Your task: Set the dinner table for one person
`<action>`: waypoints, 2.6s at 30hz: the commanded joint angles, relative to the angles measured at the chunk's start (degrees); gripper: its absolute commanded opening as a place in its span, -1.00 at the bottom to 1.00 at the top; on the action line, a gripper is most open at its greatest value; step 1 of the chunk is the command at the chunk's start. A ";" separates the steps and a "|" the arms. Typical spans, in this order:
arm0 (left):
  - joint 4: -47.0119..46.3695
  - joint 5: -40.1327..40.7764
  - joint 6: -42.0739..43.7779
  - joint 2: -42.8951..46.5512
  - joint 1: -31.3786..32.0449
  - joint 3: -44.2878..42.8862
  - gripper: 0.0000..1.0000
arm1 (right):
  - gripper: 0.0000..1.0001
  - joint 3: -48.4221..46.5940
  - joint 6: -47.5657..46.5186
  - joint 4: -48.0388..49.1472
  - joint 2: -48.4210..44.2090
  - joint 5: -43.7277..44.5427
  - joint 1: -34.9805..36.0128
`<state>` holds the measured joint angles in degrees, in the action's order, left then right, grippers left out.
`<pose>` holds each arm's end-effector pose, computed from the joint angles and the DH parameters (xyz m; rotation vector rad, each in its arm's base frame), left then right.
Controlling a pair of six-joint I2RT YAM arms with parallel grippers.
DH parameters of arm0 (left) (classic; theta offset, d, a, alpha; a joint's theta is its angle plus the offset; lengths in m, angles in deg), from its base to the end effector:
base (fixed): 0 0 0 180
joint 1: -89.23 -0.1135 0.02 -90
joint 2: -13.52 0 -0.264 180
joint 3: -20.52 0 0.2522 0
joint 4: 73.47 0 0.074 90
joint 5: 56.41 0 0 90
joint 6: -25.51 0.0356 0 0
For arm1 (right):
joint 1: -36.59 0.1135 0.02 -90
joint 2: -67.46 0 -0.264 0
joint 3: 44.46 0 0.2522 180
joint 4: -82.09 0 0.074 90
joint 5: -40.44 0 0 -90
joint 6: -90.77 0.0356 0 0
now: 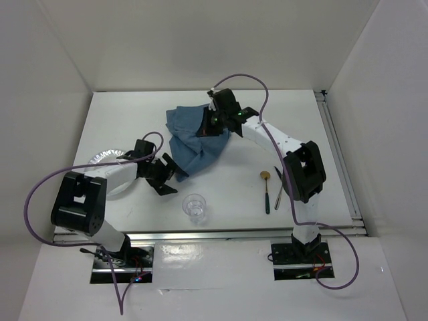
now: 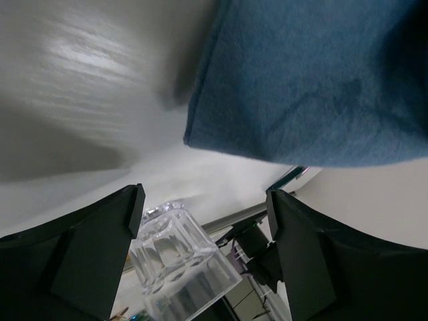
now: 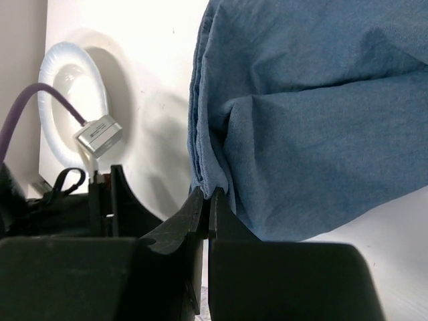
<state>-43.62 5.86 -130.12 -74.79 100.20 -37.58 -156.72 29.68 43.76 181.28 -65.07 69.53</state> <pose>0.2745 -0.0701 0.1591 -1.1416 2.6187 -1.0245 0.3824 0.2591 0.2787 -0.2357 2.3793 0.8520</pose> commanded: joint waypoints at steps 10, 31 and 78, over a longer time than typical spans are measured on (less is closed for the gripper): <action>-13.53 3.82 -20.32 5.08 -0.59 10.22 0.82 | -1.00 0.32 0.10 2.43 -3.69 -2.07 -0.96; -25.14 5.40 -34.39 2.01 -1.12 10.59 0.85 | -1.00 0.32 0.10 1.90 -3.17 -2.60 -0.43; 11.30 2.05 19.91 -0.81 -10.35 -29.40 -1.00 | -1.00 43.48 4.14 10.26 -41.92 -7.61 -28.12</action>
<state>-33.06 8.61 -115.78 -79.36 89.81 -65.21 -112.92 34.36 52.85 143.27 -73.92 41.47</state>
